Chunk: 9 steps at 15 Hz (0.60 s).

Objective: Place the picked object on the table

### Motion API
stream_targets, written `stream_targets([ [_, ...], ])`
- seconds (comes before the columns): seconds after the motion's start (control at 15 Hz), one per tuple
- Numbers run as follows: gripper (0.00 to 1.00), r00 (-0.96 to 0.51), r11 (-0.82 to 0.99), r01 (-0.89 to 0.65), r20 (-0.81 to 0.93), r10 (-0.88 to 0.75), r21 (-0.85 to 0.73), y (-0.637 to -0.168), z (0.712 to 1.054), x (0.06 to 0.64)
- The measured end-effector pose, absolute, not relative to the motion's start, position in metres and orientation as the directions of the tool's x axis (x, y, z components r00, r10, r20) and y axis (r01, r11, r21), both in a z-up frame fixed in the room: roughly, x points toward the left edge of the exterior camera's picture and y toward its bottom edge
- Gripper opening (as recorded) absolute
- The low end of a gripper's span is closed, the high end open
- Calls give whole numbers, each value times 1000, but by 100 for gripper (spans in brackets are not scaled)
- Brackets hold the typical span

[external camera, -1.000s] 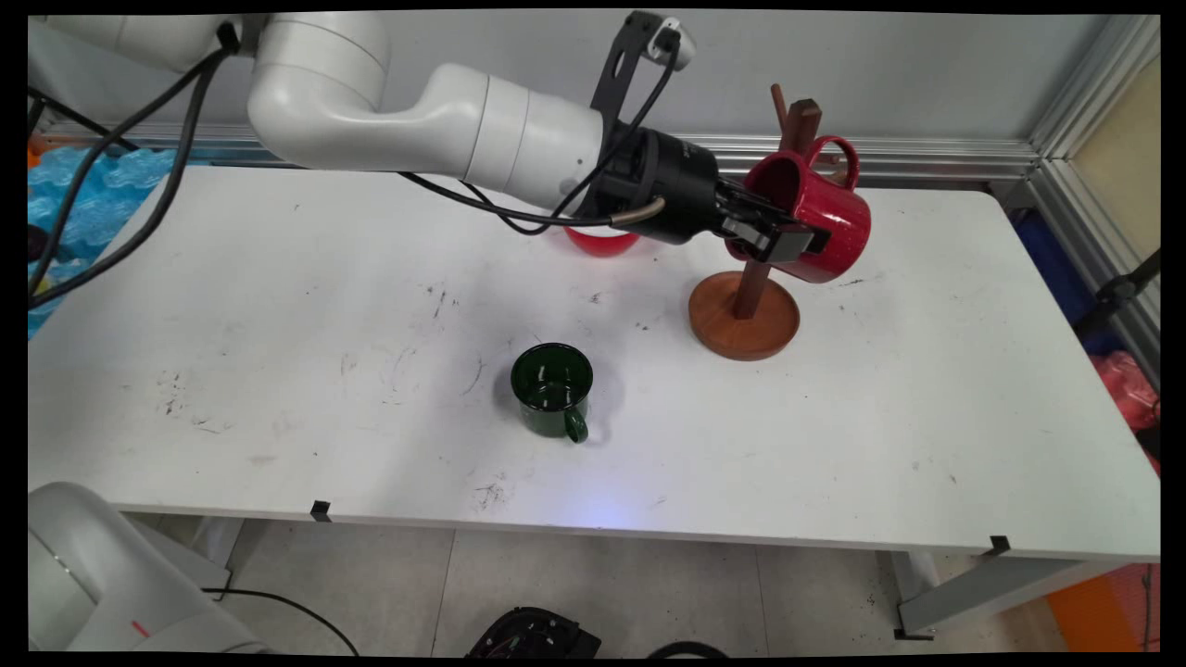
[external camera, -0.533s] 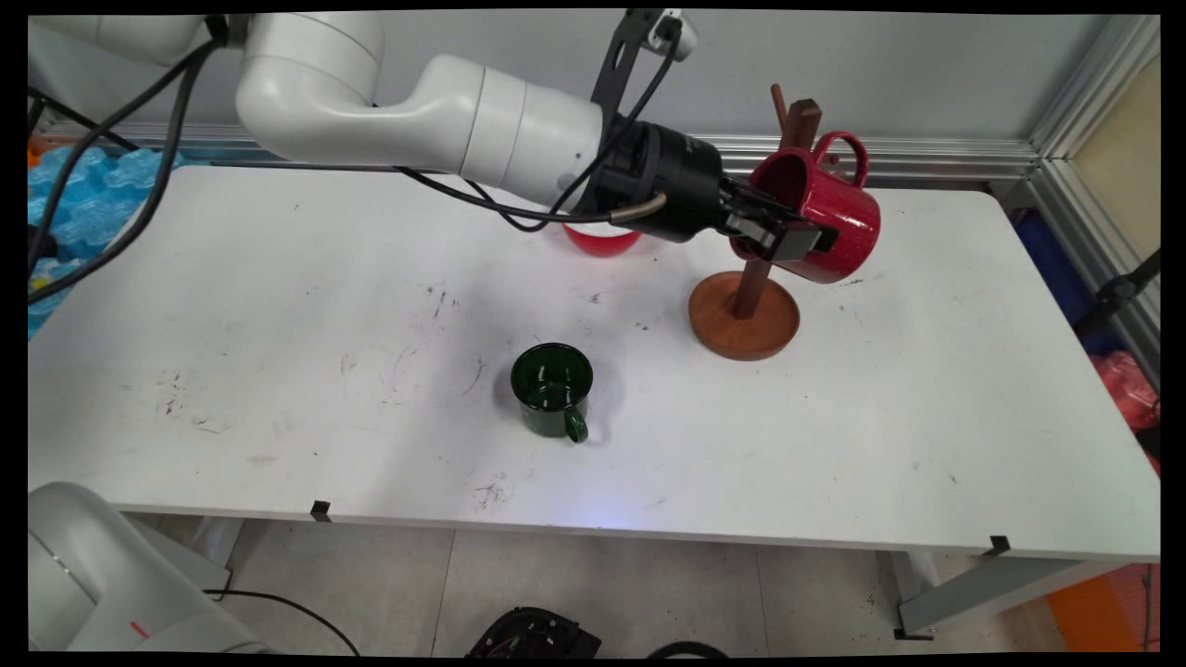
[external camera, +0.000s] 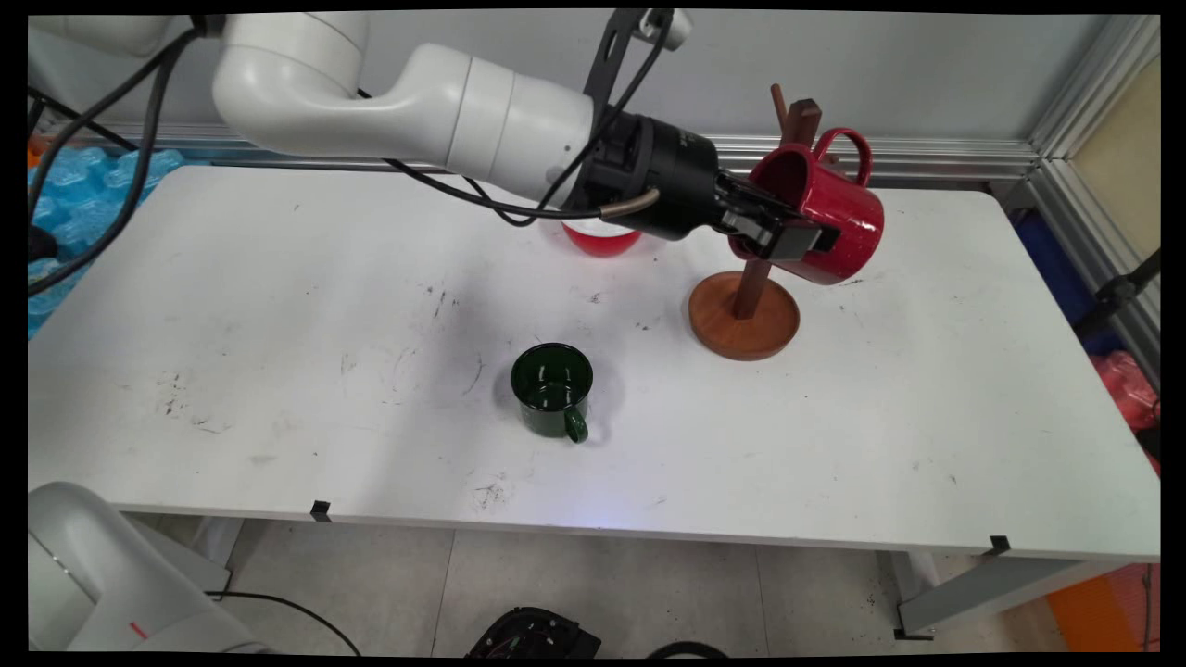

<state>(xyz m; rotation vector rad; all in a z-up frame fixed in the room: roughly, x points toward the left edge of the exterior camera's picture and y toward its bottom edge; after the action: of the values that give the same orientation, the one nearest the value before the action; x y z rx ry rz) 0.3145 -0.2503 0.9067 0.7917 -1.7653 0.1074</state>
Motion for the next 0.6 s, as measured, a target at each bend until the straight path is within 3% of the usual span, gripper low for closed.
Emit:
stream_targets([
  [0.6,0,-129,799,-504,886,-445,327,-238,920,333],
])
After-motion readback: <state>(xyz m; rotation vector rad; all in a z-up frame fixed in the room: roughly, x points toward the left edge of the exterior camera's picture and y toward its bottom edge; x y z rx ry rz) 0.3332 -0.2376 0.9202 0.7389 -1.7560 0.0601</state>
